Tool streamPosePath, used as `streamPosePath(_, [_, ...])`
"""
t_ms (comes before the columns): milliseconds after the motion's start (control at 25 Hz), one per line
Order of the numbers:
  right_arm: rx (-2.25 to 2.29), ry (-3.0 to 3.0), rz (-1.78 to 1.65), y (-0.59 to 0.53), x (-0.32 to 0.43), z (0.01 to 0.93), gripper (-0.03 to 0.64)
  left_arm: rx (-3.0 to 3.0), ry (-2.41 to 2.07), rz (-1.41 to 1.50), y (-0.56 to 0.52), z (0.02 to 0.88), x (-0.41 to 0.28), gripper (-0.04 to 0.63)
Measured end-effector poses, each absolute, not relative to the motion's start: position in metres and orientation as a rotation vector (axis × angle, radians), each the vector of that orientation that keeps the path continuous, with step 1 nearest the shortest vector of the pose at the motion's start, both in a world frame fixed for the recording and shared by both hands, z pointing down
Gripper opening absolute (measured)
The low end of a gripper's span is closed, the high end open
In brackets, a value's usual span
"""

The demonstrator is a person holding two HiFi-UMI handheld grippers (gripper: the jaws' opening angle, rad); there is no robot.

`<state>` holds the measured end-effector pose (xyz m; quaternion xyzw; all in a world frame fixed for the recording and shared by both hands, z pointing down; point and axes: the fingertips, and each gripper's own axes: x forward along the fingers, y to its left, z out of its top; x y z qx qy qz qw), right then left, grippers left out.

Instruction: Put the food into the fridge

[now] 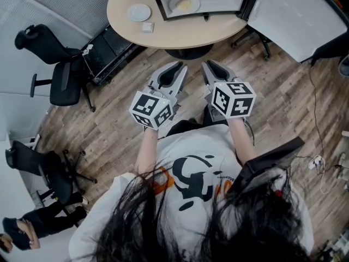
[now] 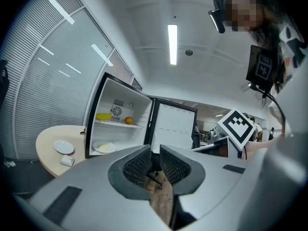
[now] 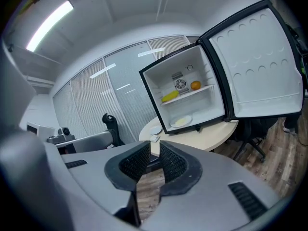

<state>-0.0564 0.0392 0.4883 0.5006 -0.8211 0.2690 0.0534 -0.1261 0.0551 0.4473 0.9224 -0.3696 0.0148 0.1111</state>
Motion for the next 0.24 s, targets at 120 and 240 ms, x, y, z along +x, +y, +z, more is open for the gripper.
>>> streamPosePath(120, [1.513, -2.498, 0.816, 0.0378, -0.0566, 0.4894, 0.067, 2.709, -1.089, 0.044, 0.0530, 0.4480, -0.1250, 0.054])
streamPosePath(240, [1.508, -2.498, 0.813, 0.0375, -0.0557, 0.4899, 0.067, 2.712, -1.088, 0.044, 0.0527, 0.4481, -0.1224, 0.054])
